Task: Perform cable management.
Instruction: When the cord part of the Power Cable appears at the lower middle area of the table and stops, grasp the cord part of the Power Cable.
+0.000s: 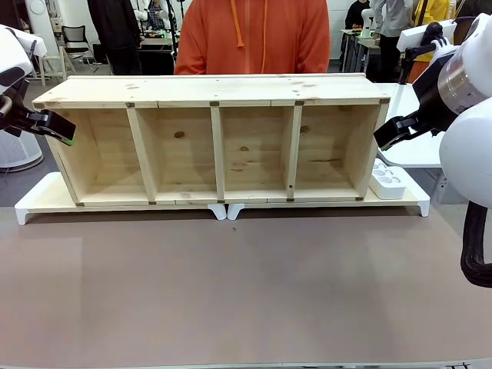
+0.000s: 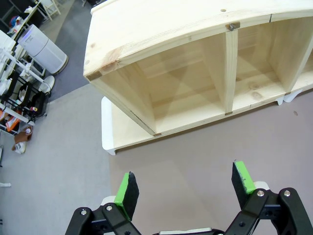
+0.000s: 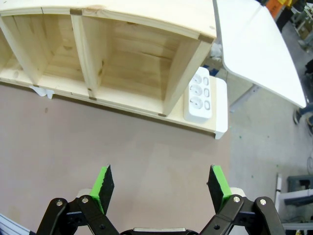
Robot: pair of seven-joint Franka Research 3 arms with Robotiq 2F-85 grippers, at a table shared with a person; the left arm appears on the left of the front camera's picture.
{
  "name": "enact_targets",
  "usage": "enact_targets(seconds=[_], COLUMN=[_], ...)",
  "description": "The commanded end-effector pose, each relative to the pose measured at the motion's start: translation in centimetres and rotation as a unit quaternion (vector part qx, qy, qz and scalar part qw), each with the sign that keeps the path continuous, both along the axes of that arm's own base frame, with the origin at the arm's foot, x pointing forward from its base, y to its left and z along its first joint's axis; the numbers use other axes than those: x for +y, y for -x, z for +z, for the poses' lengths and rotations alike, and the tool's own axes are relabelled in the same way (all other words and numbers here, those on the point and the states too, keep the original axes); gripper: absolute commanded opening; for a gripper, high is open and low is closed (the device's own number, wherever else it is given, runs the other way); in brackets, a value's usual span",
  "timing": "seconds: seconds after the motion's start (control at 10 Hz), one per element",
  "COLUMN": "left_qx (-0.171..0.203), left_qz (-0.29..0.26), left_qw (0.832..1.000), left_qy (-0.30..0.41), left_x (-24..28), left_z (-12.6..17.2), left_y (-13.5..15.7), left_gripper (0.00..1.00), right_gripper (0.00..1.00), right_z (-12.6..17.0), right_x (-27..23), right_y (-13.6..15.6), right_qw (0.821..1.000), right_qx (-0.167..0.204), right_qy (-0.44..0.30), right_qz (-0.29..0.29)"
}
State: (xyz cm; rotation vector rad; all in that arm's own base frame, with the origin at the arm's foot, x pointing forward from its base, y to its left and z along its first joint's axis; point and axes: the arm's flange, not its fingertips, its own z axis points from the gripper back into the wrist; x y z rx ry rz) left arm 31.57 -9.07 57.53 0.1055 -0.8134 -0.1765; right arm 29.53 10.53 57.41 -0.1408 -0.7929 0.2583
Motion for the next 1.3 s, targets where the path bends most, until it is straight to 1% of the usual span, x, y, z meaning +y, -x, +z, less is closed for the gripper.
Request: enact_targets(seconds=[0.0,1.2], left_qx=[0.001,0.001], left_qz=[0.001,0.001], left_qw=[1.0,1.0], left_qy=[0.0,0.0], left_x=[-0.07,-0.07], left_z=[-0.07,-0.07], left_y=[-0.04,-0.04], left_gripper=[1.0,1.0], right_gripper=[1.0,1.0], right_z=[-0.02,-0.02], right_x=[0.07,0.07], right_y=[0.0,0.0], right_qw=[1.0,1.0], right_qx=[0.0,0.0], right_qy=[0.001,0.001], right_qz=[0.001,0.001])
